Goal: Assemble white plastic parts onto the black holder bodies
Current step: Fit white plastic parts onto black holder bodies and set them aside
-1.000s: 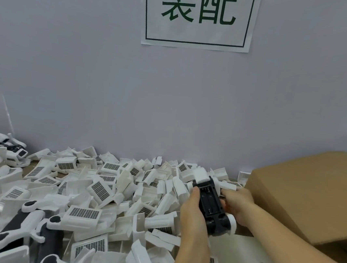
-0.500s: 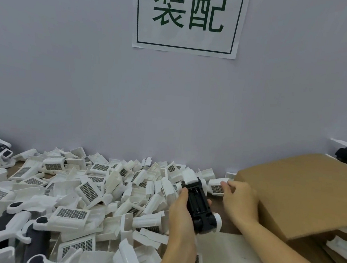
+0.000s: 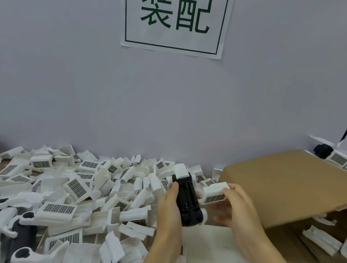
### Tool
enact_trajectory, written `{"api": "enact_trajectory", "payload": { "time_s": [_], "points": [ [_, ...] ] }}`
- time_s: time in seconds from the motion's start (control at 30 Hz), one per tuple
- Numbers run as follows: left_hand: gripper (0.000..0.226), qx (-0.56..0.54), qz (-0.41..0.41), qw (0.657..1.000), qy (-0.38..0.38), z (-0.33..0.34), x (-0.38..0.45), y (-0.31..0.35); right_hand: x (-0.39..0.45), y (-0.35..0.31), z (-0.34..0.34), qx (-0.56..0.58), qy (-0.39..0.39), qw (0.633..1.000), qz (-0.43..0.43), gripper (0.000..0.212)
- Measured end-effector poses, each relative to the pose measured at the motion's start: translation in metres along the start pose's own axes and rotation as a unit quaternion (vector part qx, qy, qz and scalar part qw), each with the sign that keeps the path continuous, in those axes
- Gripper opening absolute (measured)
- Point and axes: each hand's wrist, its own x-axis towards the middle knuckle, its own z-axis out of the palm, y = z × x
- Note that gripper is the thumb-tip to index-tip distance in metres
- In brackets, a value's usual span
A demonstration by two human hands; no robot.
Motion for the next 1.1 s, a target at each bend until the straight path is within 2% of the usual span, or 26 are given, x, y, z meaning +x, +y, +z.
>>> {"api": "enact_trajectory", "payload": {
  "time_s": [0.1, 0.23, 0.33, 0.43, 0.57, 0.67, 0.77, 0.97, 1.1],
  "points": [
    [0.034, 0.033, 0.025, 0.999, -0.027, -0.001, -0.002, -0.001, -0.002, -0.002, -0.008, -0.04, -0.023, 0.998, -0.048, 0.011],
    [0.03, 0.086, 0.069, 0.993, -0.043, 0.0, -0.008, -0.004, 0.002, -0.01, -0.02, -0.112, -0.021, 0.99, -0.086, 0.022],
    [0.031, 0.105, 0.086, 0.989, -0.066, 0.001, -0.013, -0.004, 0.006, -0.014, -0.028, -0.108, -0.013, 0.989, -0.096, 0.028],
    [0.039, 0.109, 0.092, 0.986, -0.091, 0.003, -0.017, -0.004, 0.007, -0.013, -0.033, -0.14, -0.058, 0.983, -0.1, 0.034],
    [0.03, 0.119, 0.094, 0.984, -0.096, 0.003, -0.017, -0.004, 0.008, -0.015, -0.04, -0.212, -0.114, 0.965, -0.107, 0.033],
    [0.023, 0.114, 0.088, 0.983, -0.11, 0.003, -0.018, -0.002, 0.006, -0.014, -0.037, -0.253, -0.146, 0.952, -0.092, 0.042],
    [0.026, 0.129, 0.083, 0.98, -0.128, 0.002, -0.018, -0.003, 0.001, -0.009, -0.019, -0.235, -0.107, 0.959, -0.118, 0.045],
    [0.033, 0.117, 0.068, 0.987, -0.092, 0.002, -0.012, -0.009, 0.0, 0.0, 0.001, -0.199, 0.008, 0.964, -0.177, 0.028],
    [0.044, 0.099, 0.034, 0.99, -0.099, 0.0, -0.008, -0.014, -0.002, 0.001, 0.004, -0.197, 0.02, 0.964, -0.176, 0.031]
  ]
}}
